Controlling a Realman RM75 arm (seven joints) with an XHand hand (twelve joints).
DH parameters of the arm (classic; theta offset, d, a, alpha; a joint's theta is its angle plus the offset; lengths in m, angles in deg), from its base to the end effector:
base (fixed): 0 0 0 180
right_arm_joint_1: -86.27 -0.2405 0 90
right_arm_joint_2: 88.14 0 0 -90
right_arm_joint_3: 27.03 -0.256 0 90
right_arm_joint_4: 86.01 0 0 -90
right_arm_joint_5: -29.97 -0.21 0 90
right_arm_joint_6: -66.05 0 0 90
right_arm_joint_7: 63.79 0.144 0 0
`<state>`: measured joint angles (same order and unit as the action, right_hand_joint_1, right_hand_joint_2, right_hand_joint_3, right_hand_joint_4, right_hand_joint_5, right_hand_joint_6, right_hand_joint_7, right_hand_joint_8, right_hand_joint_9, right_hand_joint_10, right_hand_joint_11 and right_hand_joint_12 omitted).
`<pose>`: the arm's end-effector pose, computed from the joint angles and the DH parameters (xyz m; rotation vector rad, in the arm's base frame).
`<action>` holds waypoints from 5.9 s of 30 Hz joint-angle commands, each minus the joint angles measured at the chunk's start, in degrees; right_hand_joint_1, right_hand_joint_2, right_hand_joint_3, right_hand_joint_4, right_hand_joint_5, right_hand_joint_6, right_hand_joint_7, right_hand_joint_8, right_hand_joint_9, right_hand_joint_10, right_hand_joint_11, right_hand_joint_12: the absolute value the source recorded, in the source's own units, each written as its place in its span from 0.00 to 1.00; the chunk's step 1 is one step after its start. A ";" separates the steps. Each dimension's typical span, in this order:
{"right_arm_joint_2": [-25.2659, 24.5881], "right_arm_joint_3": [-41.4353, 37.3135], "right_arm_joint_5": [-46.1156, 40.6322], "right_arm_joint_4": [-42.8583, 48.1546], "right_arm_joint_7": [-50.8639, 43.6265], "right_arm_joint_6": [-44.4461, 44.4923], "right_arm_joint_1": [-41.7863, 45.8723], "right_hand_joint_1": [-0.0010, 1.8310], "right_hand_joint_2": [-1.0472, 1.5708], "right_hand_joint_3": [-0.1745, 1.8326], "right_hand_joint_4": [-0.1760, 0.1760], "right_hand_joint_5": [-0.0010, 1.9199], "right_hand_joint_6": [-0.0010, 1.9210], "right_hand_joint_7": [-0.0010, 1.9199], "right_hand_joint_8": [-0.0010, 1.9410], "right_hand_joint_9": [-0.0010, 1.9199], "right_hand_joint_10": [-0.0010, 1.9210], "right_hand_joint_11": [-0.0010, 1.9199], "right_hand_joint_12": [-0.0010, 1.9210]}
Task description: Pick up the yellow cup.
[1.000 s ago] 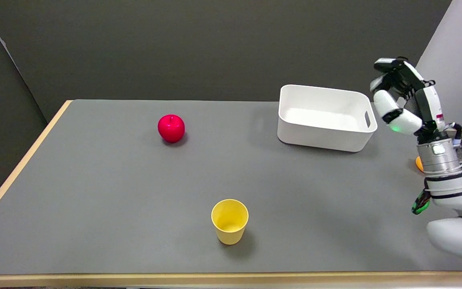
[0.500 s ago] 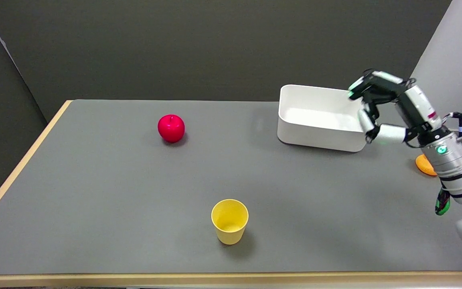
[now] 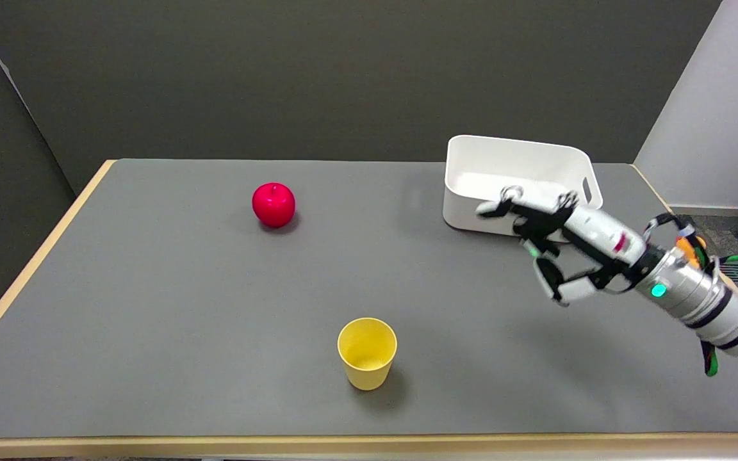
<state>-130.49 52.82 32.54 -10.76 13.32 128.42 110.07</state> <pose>-0.2129 -0.2301 0.4225 2.1023 -0.3282 0.5200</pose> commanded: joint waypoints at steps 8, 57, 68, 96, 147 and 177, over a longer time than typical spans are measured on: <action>-5.70 -9.42 28.25 16.50 0.68 -11.23 12.29 0.97 0.55 0.86 0.78 0.12 0.25 0.14 0.24 0.52 1.00 0.65 1.00; -4.99 13.36 38.32 26.40 4.52 -24.90 -4.36 0.97 0.54 0.88 0.80 0.15 0.29 0.25 0.29 0.54 1.00 0.66 1.00; -4.98 13.44 38.13 25.23 4.60 -24.71 -4.14 0.97 0.54 0.88 0.81 0.15 0.29 0.25 0.29 0.54 1.00 0.66 1.00; -5.22 14.16 36.80 21.21 4.76 -23.61 -6.67 0.97 0.54 0.88 0.86 0.16 0.30 0.25 0.28 0.54 1.00 0.66 1.00; -4.58 11.60 32.81 18.17 4.76 -22.02 -4.44 0.97 0.54 0.88 0.85 0.16 0.30 0.24 0.28 0.53 1.00 0.66 1.00; -5.23 14.40 32.81 15.63 6.42 -19.62 -4.47 0.97 0.54 0.88 0.79 0.17 0.31 0.23 0.27 0.53 1.00 0.66 1.00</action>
<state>-135.31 66.13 65.41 5.73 19.59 107.99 105.83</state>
